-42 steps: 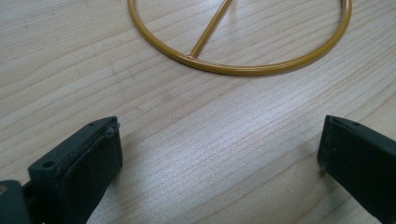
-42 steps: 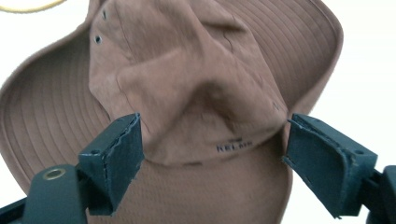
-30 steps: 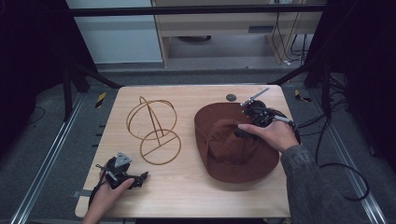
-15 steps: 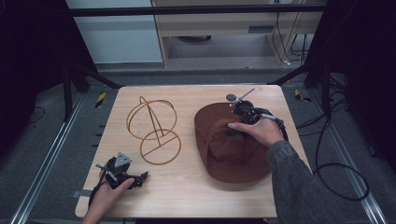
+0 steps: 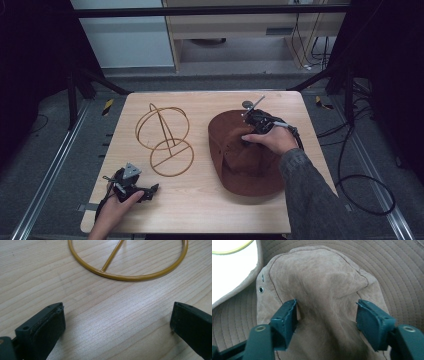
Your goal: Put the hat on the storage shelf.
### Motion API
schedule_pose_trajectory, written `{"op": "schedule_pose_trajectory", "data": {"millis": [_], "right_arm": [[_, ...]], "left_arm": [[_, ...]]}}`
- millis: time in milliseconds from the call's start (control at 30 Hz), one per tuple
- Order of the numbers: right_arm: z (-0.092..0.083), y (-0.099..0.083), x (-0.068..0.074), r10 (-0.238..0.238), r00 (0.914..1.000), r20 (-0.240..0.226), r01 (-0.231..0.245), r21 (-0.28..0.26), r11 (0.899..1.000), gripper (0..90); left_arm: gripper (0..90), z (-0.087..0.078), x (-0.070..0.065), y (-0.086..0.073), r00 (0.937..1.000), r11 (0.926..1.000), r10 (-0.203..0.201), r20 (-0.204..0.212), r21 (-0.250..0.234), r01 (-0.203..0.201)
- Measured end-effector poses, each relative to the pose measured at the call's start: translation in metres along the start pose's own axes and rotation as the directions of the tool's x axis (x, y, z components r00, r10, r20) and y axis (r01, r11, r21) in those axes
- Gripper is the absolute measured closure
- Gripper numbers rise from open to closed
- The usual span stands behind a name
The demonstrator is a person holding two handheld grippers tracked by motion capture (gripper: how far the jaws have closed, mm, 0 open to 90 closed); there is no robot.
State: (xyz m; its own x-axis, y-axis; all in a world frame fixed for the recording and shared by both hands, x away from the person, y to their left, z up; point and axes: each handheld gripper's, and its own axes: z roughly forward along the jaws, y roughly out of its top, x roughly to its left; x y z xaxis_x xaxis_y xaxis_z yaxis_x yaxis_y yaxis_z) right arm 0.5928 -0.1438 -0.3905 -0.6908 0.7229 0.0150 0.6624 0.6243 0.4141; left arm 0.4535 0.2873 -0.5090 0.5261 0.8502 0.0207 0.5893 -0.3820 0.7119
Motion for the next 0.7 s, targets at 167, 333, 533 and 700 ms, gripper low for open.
{"op": "schedule_pose_trajectory", "data": {"millis": [167,333,533,700], "right_arm": [[0.0,0.001,0.0,-0.005,0.9998,-0.017,0.005,-0.003,1.0,41.3],[0.0,0.0,0.001,-0.005,0.9998,-0.02,0.005,-0.01,1.0,56.5],[-0.003,-0.002,-0.001,-0.01,0.9992,-0.04,0.008,-0.027,1.0,81.5],[-0.015,-0.001,0.0,-0.009,0.9988,-0.048,0.006,-0.063,0.998,89.0]], "left_arm": [[0.0,0.0,0.0,0.0,1.0,1.0,-0.001,0.0,-0.002,0.001],[0.0,0.0,0.0,0.0,1.0,1.0,-0.002,0.0,-0.002,0.002],[0.0,0.0,0.0,0.0,1.0,1.0,0.001,0.0,0.001,-0.001],[0.0,0.0,0.0,0.0,1.0,1.0,0.002,0.0,0.0,-0.002]]}}
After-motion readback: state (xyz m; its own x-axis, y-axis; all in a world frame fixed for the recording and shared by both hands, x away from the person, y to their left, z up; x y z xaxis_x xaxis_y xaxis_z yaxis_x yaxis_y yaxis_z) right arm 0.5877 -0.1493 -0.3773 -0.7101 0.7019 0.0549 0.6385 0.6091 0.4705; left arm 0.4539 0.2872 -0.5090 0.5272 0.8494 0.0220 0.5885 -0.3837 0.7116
